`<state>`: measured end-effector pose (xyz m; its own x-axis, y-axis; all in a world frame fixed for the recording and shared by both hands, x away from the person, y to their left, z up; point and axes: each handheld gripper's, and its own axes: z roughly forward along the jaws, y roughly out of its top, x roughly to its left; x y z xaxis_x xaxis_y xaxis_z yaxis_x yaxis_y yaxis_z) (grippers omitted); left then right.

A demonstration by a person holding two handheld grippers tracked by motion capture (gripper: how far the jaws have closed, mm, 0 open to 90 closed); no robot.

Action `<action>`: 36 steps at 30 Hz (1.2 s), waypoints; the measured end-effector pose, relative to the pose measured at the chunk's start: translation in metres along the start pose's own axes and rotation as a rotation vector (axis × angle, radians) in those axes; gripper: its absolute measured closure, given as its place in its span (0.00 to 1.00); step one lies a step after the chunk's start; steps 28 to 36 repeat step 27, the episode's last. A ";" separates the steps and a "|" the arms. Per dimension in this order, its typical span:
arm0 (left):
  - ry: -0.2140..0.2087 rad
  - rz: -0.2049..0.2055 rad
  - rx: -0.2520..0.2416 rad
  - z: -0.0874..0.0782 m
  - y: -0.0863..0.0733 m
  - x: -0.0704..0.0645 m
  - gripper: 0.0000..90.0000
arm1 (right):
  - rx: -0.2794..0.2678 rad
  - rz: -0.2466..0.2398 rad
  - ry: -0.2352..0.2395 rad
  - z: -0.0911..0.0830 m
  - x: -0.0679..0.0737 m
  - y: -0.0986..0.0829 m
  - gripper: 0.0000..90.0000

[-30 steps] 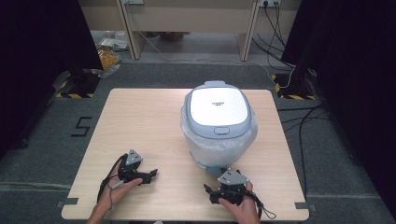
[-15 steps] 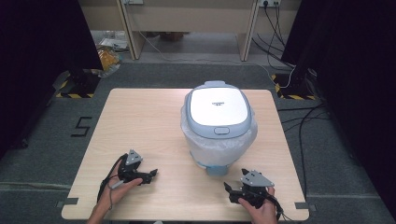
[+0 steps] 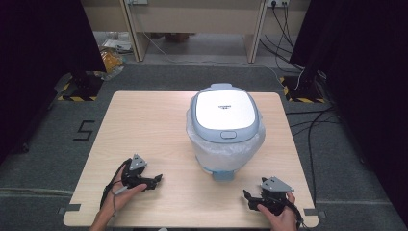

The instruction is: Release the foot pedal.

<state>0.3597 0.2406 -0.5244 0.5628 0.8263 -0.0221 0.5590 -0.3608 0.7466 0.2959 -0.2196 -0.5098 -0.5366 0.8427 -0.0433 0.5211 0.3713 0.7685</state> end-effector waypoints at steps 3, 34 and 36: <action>0.000 0.000 0.000 0.000 0.000 0.000 0.13 | 0.019 0.001 -0.006 0.001 -0.002 -0.002 0.19; 0.000 0.001 0.000 0.000 0.000 0.000 0.13 | 0.081 0.041 0.007 0.002 -0.015 -0.008 0.12; 0.000 0.001 0.000 0.000 0.000 0.000 0.13 | 0.081 0.041 0.007 0.002 -0.015 -0.008 0.12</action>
